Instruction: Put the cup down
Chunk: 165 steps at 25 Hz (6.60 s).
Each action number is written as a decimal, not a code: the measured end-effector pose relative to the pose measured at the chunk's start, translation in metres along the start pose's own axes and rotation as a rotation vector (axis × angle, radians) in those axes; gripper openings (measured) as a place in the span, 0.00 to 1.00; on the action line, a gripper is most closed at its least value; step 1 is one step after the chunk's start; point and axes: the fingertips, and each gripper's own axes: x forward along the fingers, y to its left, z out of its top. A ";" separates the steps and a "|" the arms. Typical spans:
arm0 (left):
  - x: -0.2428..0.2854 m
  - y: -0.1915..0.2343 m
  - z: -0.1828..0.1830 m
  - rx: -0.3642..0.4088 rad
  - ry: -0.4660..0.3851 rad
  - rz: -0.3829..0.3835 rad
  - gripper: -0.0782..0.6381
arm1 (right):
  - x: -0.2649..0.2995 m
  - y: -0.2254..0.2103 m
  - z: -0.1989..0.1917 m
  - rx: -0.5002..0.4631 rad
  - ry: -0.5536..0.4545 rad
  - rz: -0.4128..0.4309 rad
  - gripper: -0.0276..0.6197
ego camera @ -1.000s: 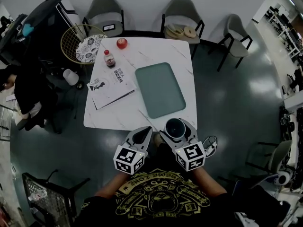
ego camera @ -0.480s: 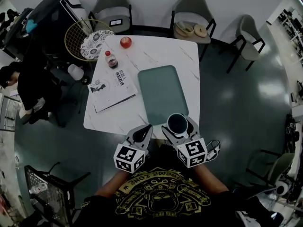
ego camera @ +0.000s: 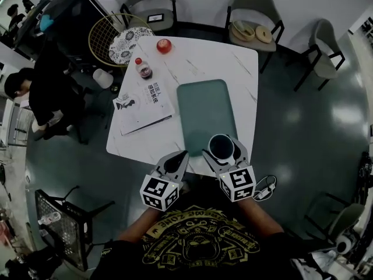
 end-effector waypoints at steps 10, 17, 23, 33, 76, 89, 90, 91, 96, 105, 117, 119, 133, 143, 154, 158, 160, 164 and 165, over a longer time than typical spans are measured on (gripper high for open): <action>0.017 0.018 -0.006 -0.075 0.012 0.030 0.12 | 0.034 -0.023 -0.017 -0.024 0.009 0.021 0.62; 0.032 0.030 -0.018 -0.096 0.060 0.045 0.12 | 0.051 -0.027 -0.037 -0.027 0.033 0.035 0.62; 0.052 0.037 -0.027 -0.095 0.107 0.044 0.12 | 0.068 -0.035 -0.053 -0.048 0.044 0.043 0.62; 0.058 0.041 -0.042 -0.116 0.162 0.015 0.12 | 0.080 -0.035 -0.064 -0.085 0.016 0.026 0.62; 0.009 -0.010 -0.040 0.006 0.119 -0.250 0.12 | -0.026 0.005 -0.067 0.032 -0.027 -0.239 0.63; -0.030 -0.048 -0.071 0.095 0.201 -0.405 0.12 | -0.073 0.067 -0.055 0.033 -0.046 -0.248 0.16; -0.034 -0.049 -0.072 0.098 0.195 -0.406 0.12 | -0.075 0.070 -0.055 0.030 -0.049 -0.252 0.13; -0.039 -0.050 -0.074 0.097 0.189 -0.407 0.12 | -0.078 0.074 -0.055 0.029 -0.051 -0.255 0.10; -0.063 -0.056 -0.090 0.040 0.175 -0.450 0.12 | -0.090 0.091 -0.059 0.031 -0.040 -0.265 0.05; -0.089 -0.069 -0.108 -0.028 0.154 -0.502 0.12 | -0.120 0.112 -0.062 0.031 -0.024 -0.303 0.05; -0.108 -0.098 -0.073 0.037 0.022 -0.468 0.12 | -0.153 0.120 -0.052 0.024 -0.061 -0.335 0.05; -0.109 -0.099 -0.071 0.040 0.005 -0.439 0.12 | -0.158 0.120 -0.053 0.025 -0.074 -0.330 0.05; -0.123 -0.178 -0.084 0.099 -0.029 -0.329 0.12 | -0.242 0.101 -0.079 0.040 -0.146 -0.308 0.05; -0.163 -0.231 -0.112 0.073 -0.072 -0.184 0.12 | -0.301 0.117 -0.107 0.027 -0.152 -0.192 0.05; -0.185 -0.233 -0.128 0.078 -0.065 -0.157 0.12 | -0.311 0.132 -0.116 0.048 -0.153 -0.162 0.05; -0.195 -0.217 -0.123 0.082 -0.073 -0.144 0.12 | -0.305 0.148 -0.109 0.050 -0.157 -0.159 0.05; -0.201 -0.206 -0.118 0.089 -0.076 -0.141 0.12 | -0.298 0.158 -0.104 0.050 -0.157 -0.160 0.05; -0.214 -0.185 -0.111 0.094 -0.082 -0.149 0.12 | -0.286 0.177 -0.099 0.047 -0.147 -0.177 0.05; -0.216 -0.182 -0.108 0.096 -0.087 -0.154 0.12 | -0.283 0.181 -0.098 0.042 -0.144 -0.179 0.05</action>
